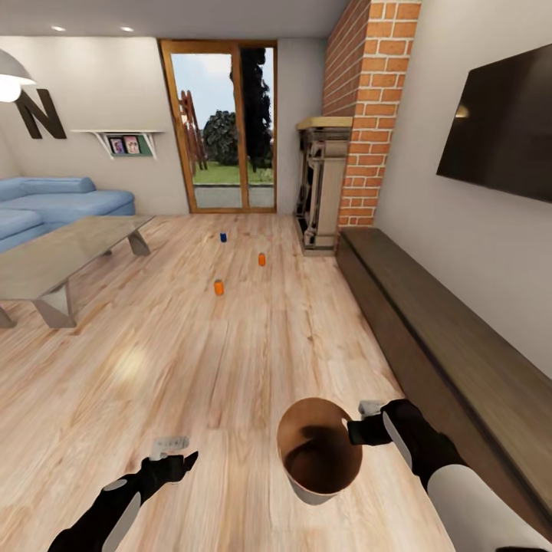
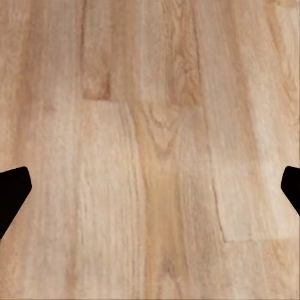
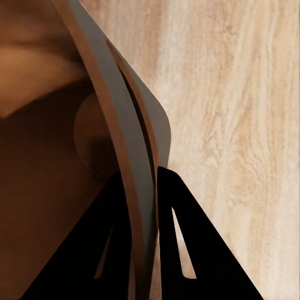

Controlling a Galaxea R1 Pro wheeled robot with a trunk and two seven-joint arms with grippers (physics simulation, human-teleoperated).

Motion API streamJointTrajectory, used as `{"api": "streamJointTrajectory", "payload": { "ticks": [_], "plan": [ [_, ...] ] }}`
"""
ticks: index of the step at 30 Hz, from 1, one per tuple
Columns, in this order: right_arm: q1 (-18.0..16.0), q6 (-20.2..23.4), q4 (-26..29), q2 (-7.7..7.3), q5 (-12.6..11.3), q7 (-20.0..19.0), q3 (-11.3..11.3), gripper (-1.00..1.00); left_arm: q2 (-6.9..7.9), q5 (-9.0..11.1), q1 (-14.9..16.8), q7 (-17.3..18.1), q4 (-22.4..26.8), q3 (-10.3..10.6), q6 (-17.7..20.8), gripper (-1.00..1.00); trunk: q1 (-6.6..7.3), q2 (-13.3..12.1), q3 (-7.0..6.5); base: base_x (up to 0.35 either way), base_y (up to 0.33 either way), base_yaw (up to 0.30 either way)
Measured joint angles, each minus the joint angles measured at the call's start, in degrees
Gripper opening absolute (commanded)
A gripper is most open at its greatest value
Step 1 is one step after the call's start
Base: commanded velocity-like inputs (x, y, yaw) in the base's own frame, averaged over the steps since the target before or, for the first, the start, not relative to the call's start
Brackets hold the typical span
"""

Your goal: Put the three can of soda from the living room inside the tash can in the kitchen.

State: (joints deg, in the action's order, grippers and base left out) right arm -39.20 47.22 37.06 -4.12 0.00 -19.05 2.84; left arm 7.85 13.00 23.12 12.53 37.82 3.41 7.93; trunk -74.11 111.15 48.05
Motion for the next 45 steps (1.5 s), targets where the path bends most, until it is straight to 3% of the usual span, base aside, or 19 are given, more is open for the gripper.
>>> {"api": "streamJointTrajectory", "payload": {
  "ticks": [13,27,45],
  "plan": [
    [1.5,-0.3,0.0,-0.22,0.0,0.0,-0.3,-1.0,-0.11,0.0,0.0,0.0,0.0,0.0,-0.5,1.0,0.0,0.0,0.0,0.324,0.0,0.0],
    [1.7,-3.6,-0.1,-0.27,0.1,0.0,-0.3,-1.0,-0.18,-0.1,0.0,-0.1,0.0,0.0,-0.5,1.0,0.0,0.0,0.0,0.324,0.006,0.0],
    [1.7,-3.8,-0.1,-0.37,0.0,0.0,-0.7,-1.0,-0.12,0.0,0.0,0.1,0.0,0.0,-0.5,1.0,0.0,0.0,0.0,0.288,0.186,0.0]
  ]
}}
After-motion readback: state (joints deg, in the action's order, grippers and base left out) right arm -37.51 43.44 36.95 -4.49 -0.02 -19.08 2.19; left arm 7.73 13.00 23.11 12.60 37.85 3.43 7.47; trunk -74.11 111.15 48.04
